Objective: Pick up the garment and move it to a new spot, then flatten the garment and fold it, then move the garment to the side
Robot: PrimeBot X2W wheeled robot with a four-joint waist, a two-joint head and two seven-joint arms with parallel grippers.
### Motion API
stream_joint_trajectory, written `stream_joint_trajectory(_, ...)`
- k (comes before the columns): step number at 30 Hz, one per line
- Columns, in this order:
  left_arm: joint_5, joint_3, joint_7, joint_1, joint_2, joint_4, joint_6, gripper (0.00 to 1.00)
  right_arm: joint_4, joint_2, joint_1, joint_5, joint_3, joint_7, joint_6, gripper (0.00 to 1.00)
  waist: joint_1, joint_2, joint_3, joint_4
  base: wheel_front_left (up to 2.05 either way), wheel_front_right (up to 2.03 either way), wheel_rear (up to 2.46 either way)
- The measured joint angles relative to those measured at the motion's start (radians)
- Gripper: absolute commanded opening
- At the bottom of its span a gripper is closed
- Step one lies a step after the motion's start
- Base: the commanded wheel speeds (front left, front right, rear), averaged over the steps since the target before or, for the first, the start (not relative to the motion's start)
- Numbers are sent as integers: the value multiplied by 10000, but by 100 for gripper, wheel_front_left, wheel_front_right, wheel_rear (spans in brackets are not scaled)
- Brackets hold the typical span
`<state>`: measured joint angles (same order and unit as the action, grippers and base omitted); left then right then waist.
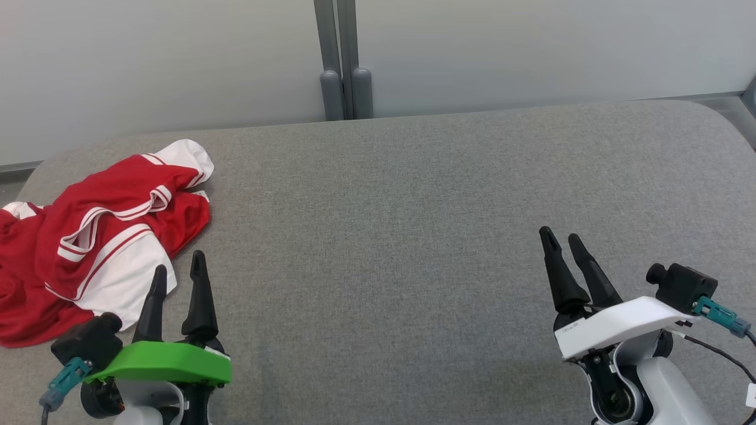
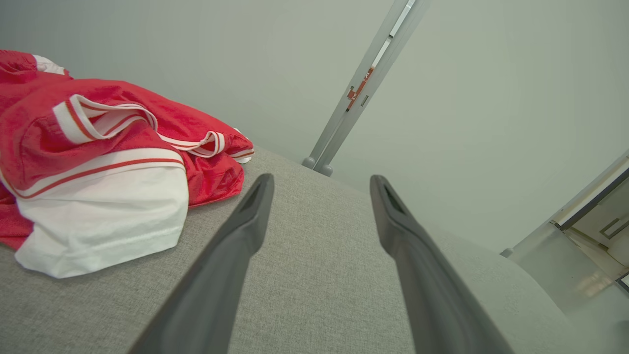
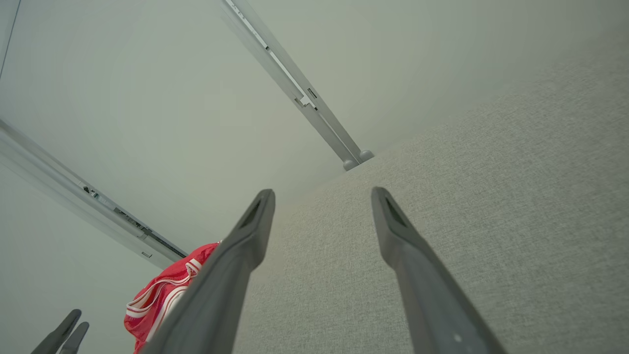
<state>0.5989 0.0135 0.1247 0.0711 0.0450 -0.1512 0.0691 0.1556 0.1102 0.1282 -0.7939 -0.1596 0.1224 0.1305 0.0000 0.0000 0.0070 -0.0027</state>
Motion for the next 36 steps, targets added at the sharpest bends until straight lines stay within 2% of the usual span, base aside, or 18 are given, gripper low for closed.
stream_joint_trajectory(9, -1060, 176, 222, -4, 27, 4, -92, 100, 27, -40, 66, 1193, -184, 242, 0, 100, 0, 0, 14, 3, 0, 0, 0)
stream_joint_trajectory(36, -3227, 353, 842, 1, 36, 46, -165, 100, 422, -94, 380, 3375, -424, 848, 0, 100, 0, 0, 56, -10, 0, 0, 0)
